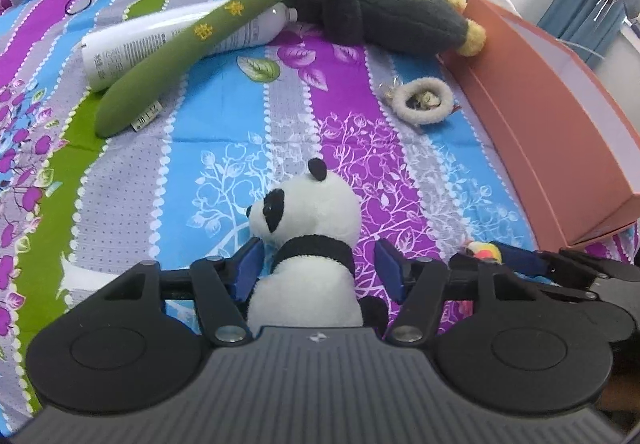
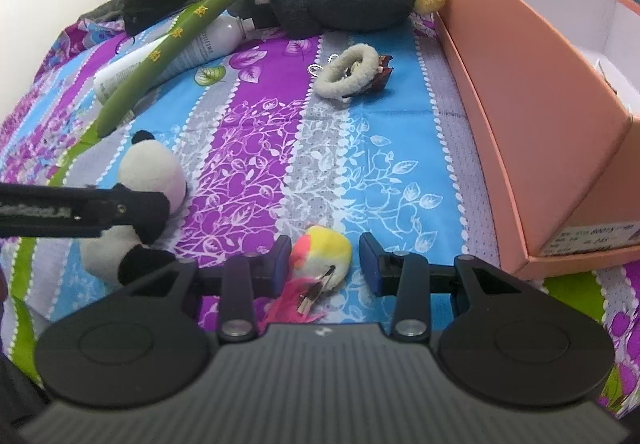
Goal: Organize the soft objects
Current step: 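Lift the panda plush and feathered ball and carry both over the pink box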
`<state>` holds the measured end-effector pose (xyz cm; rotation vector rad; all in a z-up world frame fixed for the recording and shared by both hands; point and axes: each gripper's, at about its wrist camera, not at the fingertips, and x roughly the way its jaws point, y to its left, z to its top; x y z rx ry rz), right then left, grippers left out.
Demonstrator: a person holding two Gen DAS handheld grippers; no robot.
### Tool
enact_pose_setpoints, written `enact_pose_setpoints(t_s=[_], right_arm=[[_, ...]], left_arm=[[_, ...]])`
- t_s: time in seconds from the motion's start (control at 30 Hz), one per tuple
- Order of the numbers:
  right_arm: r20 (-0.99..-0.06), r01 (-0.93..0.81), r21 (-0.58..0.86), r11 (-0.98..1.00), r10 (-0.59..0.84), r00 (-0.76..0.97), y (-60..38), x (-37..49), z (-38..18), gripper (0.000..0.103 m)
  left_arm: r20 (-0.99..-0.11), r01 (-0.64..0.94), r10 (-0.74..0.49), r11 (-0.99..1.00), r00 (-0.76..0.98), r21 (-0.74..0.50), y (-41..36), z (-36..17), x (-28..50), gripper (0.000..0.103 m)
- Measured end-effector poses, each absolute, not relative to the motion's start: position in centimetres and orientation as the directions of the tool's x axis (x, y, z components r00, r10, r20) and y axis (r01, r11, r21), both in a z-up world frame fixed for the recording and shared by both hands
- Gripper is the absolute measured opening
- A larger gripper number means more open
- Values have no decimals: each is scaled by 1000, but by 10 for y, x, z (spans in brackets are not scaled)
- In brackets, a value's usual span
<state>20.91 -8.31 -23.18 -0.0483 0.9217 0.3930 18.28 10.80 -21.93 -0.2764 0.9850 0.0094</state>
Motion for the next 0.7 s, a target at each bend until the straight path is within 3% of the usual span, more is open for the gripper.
enact_pose_setpoints(t_s=[0.1,0.27,0.7], right_arm=[[-781,-350,121,929,307,544,-83,208,-232,38],[-772,-348,114,931,303,558,-85,206,-228,35],[-750,-328,105,939,291,594,-103,190,-199,35]], left_arm=[[-827,-148,-92,967,555,-207,106,-222,184,53],[-812,-189,-74,957,579,-222,109,-217,177,49],[-784,-182,-101,947,613,-265,93,-184,153,49]])
